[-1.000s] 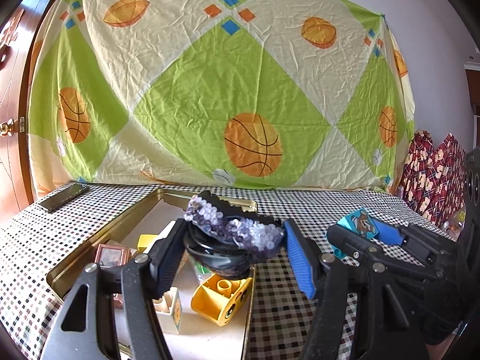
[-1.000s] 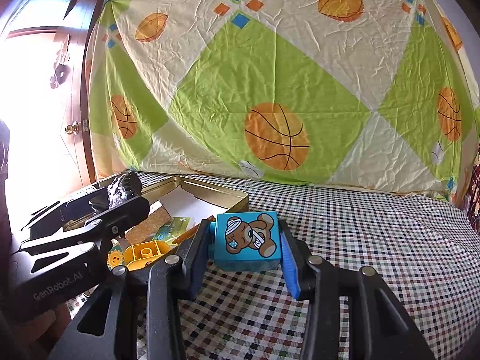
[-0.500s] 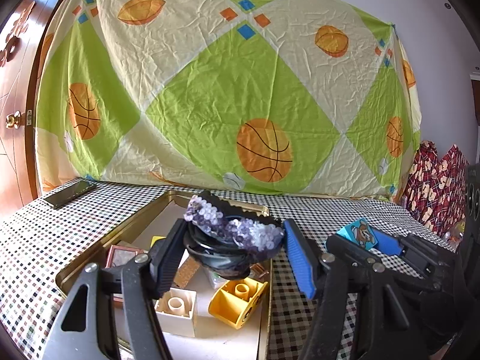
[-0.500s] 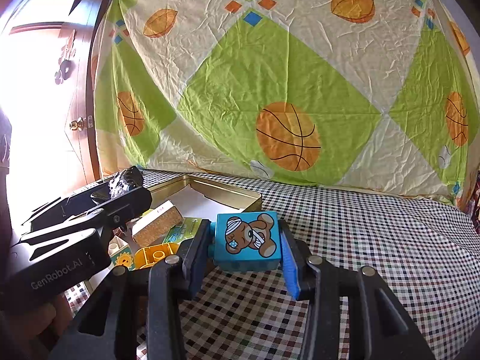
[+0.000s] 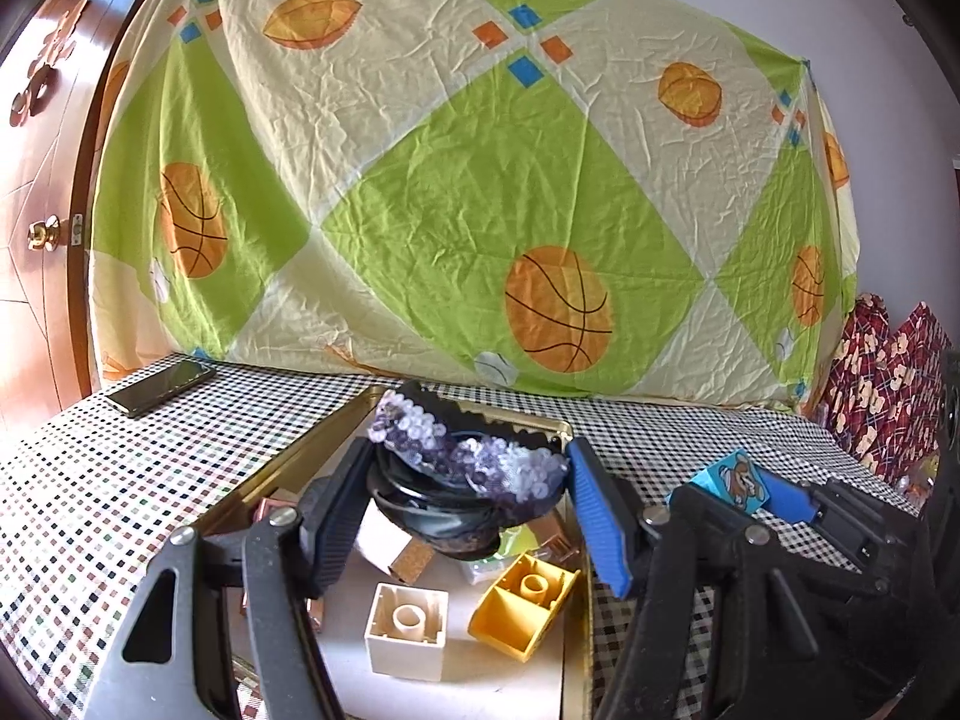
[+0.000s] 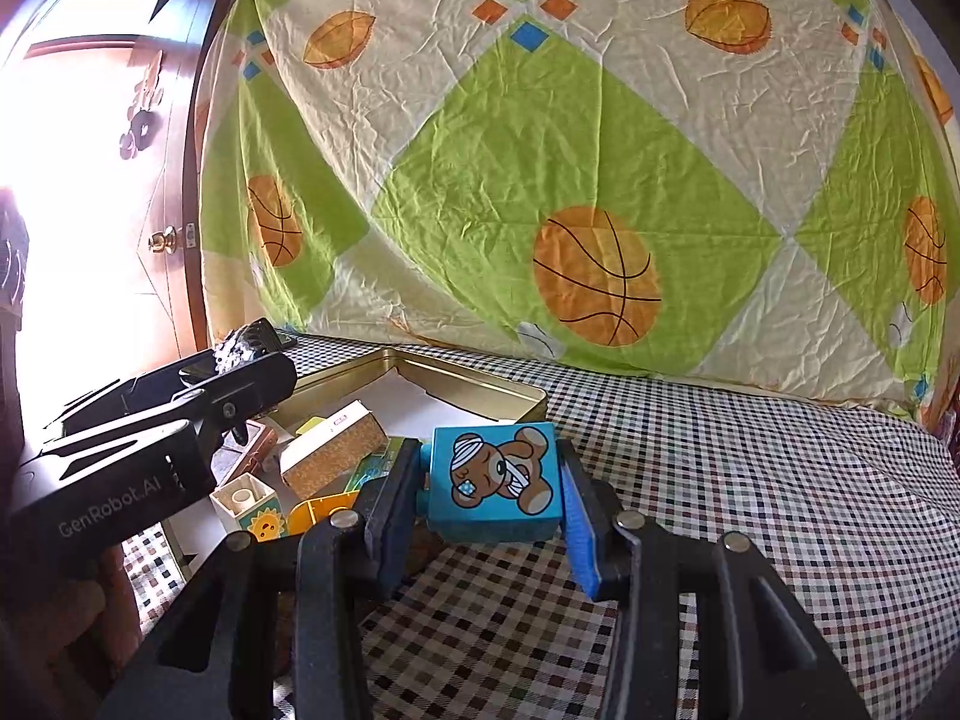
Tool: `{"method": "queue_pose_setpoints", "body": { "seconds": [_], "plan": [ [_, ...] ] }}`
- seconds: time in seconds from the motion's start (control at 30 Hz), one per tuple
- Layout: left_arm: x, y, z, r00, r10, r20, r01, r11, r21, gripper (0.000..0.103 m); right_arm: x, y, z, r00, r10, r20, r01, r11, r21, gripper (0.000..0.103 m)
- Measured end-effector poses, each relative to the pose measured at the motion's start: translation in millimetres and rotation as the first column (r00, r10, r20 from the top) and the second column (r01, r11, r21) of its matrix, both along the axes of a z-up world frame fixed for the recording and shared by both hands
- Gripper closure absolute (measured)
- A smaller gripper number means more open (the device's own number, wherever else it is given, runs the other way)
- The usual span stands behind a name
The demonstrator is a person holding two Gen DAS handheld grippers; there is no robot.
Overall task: Organize rigid objects
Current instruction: 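Lower the geode and bear block into the tin and open both tools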
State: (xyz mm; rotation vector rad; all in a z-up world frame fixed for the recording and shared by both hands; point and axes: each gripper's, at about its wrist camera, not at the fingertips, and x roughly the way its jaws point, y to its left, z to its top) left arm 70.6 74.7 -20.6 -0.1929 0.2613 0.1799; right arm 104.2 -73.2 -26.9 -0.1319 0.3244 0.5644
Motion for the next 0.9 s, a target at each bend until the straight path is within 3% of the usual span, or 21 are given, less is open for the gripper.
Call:
{"method": "queue_pose_setpoints", "body": {
  "seconds": [0.9],
  "plan": [
    [-10.4, 37.9, -1.1, 0.998, 0.051, -0.038, -0.050, 0.999, 0.009, 0.039, -7.3, 46.9, -1.0, 0.994, 0.113, 0.006, -0.112, 0.992, -0.060, 0.058]
  ]
}}
